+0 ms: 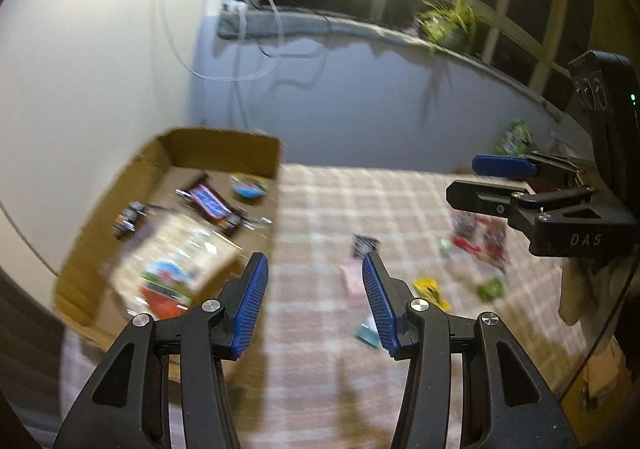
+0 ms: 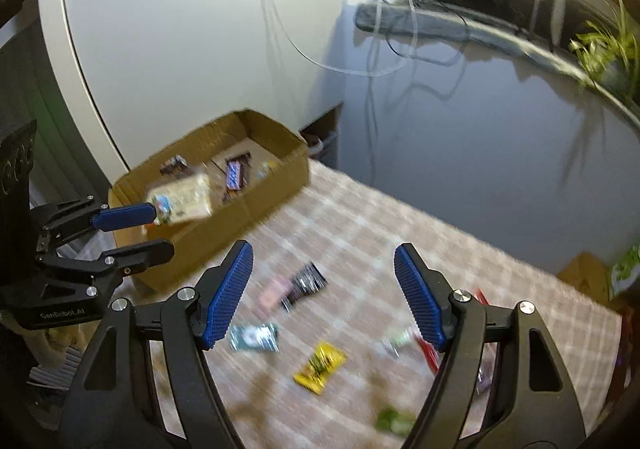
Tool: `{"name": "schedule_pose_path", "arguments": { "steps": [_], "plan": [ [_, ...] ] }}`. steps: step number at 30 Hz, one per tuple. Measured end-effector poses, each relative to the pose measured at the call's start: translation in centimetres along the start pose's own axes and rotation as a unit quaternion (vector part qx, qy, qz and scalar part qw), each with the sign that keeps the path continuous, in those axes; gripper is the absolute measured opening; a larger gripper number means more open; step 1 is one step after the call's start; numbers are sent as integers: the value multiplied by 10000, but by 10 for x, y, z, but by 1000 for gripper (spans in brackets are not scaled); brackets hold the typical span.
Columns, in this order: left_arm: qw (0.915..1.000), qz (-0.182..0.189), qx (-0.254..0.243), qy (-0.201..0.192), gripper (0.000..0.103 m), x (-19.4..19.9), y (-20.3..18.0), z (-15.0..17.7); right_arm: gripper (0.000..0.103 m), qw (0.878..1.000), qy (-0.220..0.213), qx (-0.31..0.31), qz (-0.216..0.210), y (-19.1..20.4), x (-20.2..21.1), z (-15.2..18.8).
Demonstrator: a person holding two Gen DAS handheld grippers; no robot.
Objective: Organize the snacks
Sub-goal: 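Grasp the green mint candy with the left gripper while the right gripper grasps the yellow candy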
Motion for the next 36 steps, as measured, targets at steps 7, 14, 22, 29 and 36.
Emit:
{"name": "schedule_pose_path", "arguments": {
  "steps": [7,14,22,29,36],
  "plan": [
    [9967,240,-454,626,36,-31,-32,29,76,9975,600,-371,-87,-18,-9,46],
    [9895,260,-934,1070,36,-50,-48,50,71,9853,1446,-818,-408,-18,-38,86],
    [9834,278,-1180,1347,36,-64,-50,56,50,9782,1763,-943,-557,-9,-58,96],
    [9808,319,-1256,1455,32,-75,-51,62,45,9768,1870,-898,-526,-3,-66,96],
    [9823,164,-1273,1367,22,-79,-50,60,44,9798,1887,-571,-320,5,-73,96]
  ]
}}
Point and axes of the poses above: each gripper's, at about its wrist camera, not at the fingertips, and x roughly against the way its jaws point, y to its left, z to its underside, the point moved 8 cm from there along -x, roughly the way its jaws point, and after that the axes turned 2 degrees about z, right-handed, at the moved point
